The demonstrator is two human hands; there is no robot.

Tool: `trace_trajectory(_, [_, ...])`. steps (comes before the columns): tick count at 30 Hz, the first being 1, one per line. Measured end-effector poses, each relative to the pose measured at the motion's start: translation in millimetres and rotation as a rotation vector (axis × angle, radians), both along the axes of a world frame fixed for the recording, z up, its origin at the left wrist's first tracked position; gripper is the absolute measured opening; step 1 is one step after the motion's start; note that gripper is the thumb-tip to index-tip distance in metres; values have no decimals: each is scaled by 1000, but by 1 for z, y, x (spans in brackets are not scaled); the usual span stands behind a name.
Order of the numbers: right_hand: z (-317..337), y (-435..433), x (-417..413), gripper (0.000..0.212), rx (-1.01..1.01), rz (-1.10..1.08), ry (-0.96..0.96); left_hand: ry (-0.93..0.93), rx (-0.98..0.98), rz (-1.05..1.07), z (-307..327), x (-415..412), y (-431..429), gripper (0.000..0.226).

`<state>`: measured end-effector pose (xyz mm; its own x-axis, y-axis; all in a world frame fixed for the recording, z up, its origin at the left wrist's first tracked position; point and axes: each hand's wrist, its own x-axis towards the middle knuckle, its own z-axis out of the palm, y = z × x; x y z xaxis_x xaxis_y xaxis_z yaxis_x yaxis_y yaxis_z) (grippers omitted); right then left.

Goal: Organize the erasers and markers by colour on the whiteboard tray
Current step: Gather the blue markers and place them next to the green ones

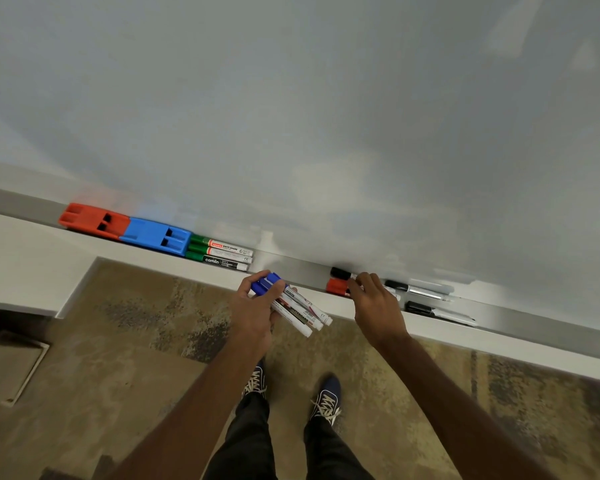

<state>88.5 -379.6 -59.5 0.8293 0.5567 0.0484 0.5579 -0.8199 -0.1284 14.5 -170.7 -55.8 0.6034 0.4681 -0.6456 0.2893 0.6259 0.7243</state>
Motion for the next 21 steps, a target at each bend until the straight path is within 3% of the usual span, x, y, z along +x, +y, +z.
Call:
trace_trajectory(6, [-5, -8, -2, 41, 61, -42, -54, 5, 0, -1, -2, 1, -2, 33])
trace_trajectory(9, [1, -9, -7, 27, 222, -162, 25, 0, -7, 12, -3, 2, -3, 32])
trace_trajectory(12, [10, 1, -15, 14, 529, -366, 295, 10, 2, 28, -2, 5, -6, 30])
trace_trajectory(16, [24, 28, -31, 16, 1057, -643, 1081, 15, 27, 97, -1, 13, -9, 31])
trace_trajectory(17, [25, 34, -37, 17, 1148, -664, 1198, 12, 33, 107, 0, 15, -10, 31])
trace_trajectory(21, [26, 58, -51, 20, 1399, -789, 1196, 18, 73, 152, 3, 21, -11, 34])
